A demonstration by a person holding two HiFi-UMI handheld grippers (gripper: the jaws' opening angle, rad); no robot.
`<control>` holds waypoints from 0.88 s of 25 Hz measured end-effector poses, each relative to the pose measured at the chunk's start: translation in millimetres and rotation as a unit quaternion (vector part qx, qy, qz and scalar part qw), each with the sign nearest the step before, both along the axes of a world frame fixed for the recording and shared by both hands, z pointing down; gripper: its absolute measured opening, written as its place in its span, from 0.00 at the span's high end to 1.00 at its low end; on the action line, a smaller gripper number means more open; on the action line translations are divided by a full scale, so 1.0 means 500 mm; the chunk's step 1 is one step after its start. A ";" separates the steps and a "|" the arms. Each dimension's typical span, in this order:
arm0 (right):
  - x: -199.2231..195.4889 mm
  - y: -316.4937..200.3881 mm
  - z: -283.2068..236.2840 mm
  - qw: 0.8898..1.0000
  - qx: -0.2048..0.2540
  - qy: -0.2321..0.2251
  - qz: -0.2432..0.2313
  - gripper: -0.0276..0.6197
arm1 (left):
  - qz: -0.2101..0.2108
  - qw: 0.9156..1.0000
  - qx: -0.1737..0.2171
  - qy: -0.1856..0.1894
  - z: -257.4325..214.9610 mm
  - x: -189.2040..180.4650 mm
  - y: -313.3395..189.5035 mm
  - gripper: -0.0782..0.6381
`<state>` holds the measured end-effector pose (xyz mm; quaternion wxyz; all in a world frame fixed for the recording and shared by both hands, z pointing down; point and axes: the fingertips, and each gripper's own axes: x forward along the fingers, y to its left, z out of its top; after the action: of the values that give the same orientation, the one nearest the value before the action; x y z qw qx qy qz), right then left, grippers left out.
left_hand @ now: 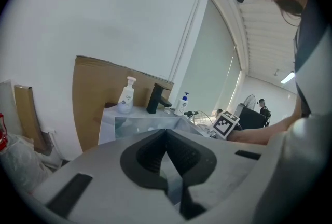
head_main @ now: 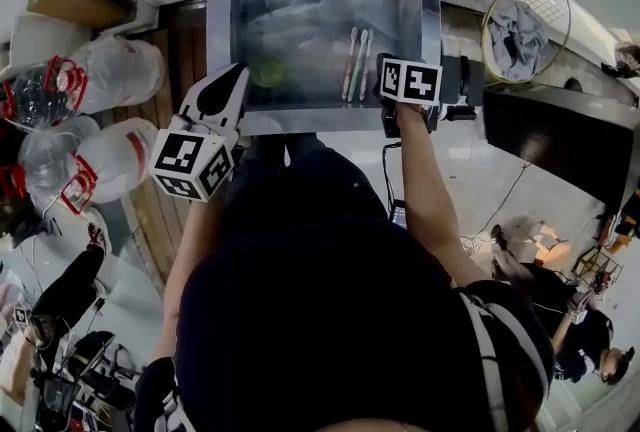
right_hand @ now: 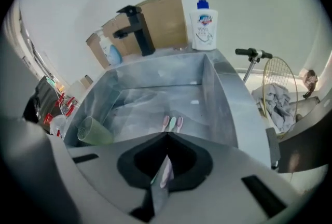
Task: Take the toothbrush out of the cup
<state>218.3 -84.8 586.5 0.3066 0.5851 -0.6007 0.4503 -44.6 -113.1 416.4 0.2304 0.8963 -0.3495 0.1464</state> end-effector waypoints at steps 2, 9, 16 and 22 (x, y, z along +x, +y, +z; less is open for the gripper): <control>0.003 0.009 -0.031 1.000 0.018 0.016 -0.002 0.92 | -0.001 1.000 0.003 0.000 -0.001 -0.002 -0.010 0.86; 0.026 -0.011 -0.203 0.989 0.136 0.048 0.011 0.91 | 0.008 0.997 0.072 -0.008 -0.049 0.015 -0.076 0.86; -0.023 -0.087 -0.519 0.934 0.337 0.111 -0.035 0.92 | 0.028 0.976 0.213 -0.048 -0.210 0.051 -0.125 0.86; -0.084 -0.126 -0.821 0.845 0.496 0.185 -0.075 0.92 | -0.006 0.949 0.314 -0.029 -0.445 0.090 -0.136 0.86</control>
<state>176.3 -147.7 176.0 0.1140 0.6845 -0.7184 -0.0484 0.4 -181.0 193.8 -0.0722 0.9165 -0.3898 0.0538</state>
